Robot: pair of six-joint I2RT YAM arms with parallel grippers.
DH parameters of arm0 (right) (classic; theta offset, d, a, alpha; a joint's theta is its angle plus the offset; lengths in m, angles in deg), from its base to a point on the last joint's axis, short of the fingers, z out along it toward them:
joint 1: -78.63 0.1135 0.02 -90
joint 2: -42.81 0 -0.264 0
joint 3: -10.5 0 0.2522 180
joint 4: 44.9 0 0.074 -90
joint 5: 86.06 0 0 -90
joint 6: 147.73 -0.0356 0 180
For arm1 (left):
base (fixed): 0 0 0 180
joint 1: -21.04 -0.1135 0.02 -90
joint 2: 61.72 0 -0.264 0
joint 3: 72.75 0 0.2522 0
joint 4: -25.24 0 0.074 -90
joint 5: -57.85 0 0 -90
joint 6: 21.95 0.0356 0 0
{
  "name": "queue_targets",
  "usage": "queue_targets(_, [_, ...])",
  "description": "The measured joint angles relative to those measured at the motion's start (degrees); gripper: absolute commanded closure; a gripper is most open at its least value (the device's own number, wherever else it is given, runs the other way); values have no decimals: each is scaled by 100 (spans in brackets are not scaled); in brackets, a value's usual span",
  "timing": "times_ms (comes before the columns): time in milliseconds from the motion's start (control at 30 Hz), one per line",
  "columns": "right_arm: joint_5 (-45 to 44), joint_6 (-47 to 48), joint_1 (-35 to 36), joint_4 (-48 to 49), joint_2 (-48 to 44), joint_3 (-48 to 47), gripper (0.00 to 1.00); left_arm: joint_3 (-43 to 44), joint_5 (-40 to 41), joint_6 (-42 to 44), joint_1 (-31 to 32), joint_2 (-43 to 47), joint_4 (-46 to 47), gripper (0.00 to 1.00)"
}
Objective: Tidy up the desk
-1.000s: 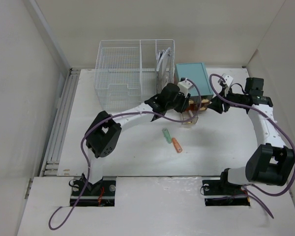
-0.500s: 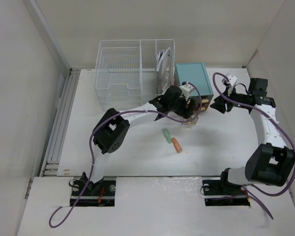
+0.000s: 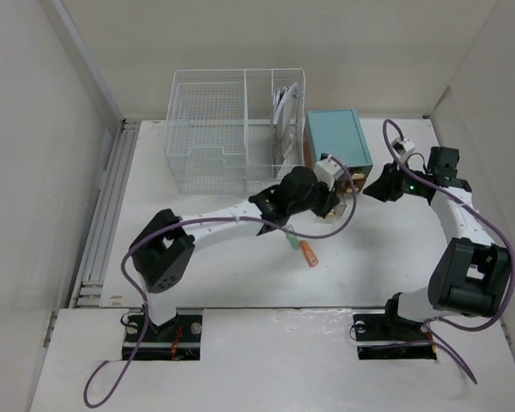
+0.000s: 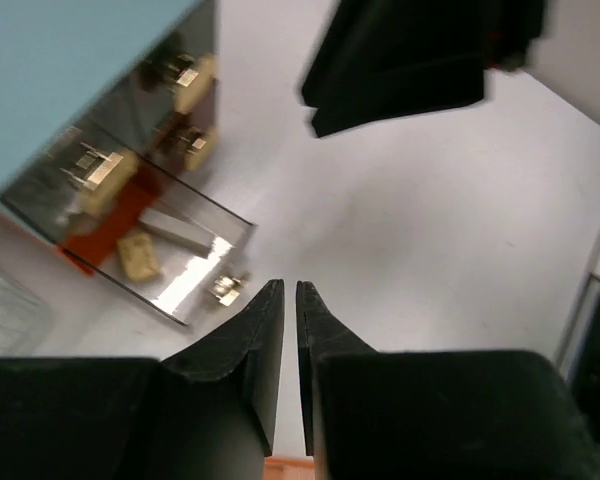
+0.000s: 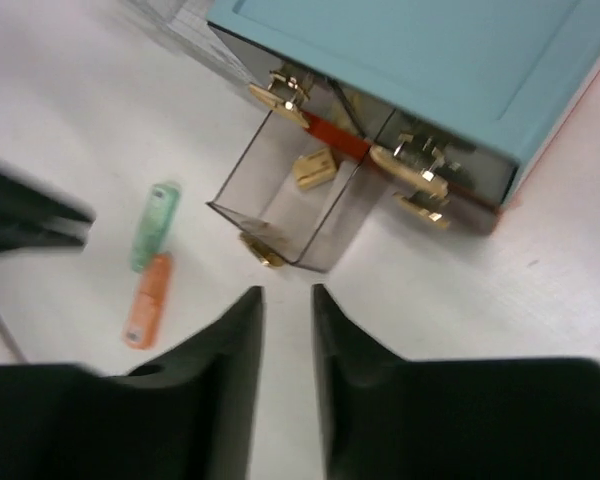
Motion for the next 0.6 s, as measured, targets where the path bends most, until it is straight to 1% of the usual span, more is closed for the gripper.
queue_targets(33, [9,-227,0,122,0,122,44,-227,9,-42,96,175,129,92])
queue_targets(67, [17,-514,0,254,0,251,38,-490,7,-109,208,339,310,92])
queue_targets(100, [31,-780,0,448,0,393,36,-717,-9,-175,299,455,426,85])
queue_targets(133, [44,-1027,0,675,0,544,36,-918,-35,-243,378,514,562,80])
queue_targets(167, [48,-1263,0,872,13,678,36,-1084,-61,-308,435,522,669,75])
queue_targets(200, [57,-1515,0,1036,66,782,36,-1211,-72,-393,470,496,748,74])
queue_targets(233, [70,-1744,0,1191,153,844,35,-1333,-90,-476,496,448,822,69])
queue_targets(300, [74,-2116,-7,1427,435,870,35,-1451,-116,-603,518,256,907,67])
queue_targets(367, [74,-2441,-28,1668,811,863,35,-1464,-127,-717,527,7,1003,63])
queue_targets(467, [22,-2924,-66,1950,1270,863,35,-1464,-92,-822,527,-321,1132,60])
queue_targets(600, [-76,-3556,-70,2452,1410,896,35,-1384,-42,-938,490,-693,1207,57])
